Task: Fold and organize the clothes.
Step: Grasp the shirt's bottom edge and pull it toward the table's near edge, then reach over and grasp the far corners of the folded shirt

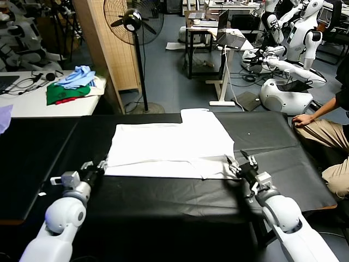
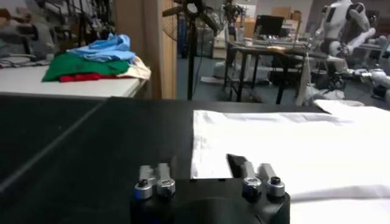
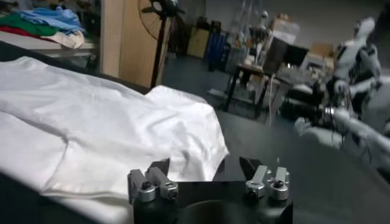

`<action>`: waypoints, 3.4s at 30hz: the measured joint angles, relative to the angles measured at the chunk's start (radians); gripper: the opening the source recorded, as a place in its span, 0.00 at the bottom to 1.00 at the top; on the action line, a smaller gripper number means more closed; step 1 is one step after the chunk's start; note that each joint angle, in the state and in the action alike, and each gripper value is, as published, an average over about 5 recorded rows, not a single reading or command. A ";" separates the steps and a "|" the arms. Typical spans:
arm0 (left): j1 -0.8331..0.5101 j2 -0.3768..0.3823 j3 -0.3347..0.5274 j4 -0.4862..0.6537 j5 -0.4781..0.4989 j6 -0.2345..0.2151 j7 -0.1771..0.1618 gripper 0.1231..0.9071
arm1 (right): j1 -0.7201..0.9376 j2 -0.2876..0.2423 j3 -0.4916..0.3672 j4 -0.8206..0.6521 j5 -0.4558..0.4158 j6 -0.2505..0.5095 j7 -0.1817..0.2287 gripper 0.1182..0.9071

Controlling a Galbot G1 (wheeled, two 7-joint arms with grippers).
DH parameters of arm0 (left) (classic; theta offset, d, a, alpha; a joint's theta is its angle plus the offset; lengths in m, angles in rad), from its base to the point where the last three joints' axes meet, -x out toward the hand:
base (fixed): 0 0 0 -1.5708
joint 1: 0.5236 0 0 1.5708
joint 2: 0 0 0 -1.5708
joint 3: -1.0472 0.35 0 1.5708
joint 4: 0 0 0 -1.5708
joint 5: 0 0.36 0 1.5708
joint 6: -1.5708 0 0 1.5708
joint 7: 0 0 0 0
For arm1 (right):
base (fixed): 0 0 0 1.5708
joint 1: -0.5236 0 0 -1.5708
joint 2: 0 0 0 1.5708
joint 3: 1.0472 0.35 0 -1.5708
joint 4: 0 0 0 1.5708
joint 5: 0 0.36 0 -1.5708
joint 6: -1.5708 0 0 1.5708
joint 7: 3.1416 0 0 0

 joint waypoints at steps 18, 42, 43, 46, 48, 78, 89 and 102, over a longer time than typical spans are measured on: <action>0.046 0.013 -0.055 0.002 -0.153 0.106 0.040 0.15 | -0.010 0.025 -0.008 -0.008 0.019 -0.022 0.031 0.01; 0.319 0.036 -0.139 -0.291 -0.111 0.167 -0.025 0.00 | -0.196 -0.100 0.122 0.268 0.190 -0.332 0.169 0.01; 0.349 0.035 -0.146 -0.317 -0.107 0.176 -0.031 0.00 | -0.206 -0.104 0.128 0.278 0.192 -0.332 0.171 0.01; 0.434 0.031 -0.166 -0.382 -0.090 0.205 -0.049 0.00 | -0.232 -0.112 0.139 0.300 0.197 -0.332 0.173 0.01; 0.484 0.027 -0.178 -0.413 -0.081 0.216 -0.057 0.00 | -0.245 -0.112 0.143 0.311 0.197 -0.332 0.172 0.02; 0.207 0.126 -0.169 -0.356 -0.312 0.228 -0.174 0.86 | 0.334 -0.026 -0.024 -0.081 0.164 -0.170 0.073 0.86; -0.279 0.163 0.097 0.081 -0.394 0.273 -0.194 0.86 | 0.807 0.107 -0.306 -0.608 0.184 -0.197 0.051 0.86; -0.519 0.122 0.231 0.332 -0.413 0.340 -0.209 0.86 | 1.036 0.271 -0.389 -0.976 0.147 -0.209 -0.017 0.86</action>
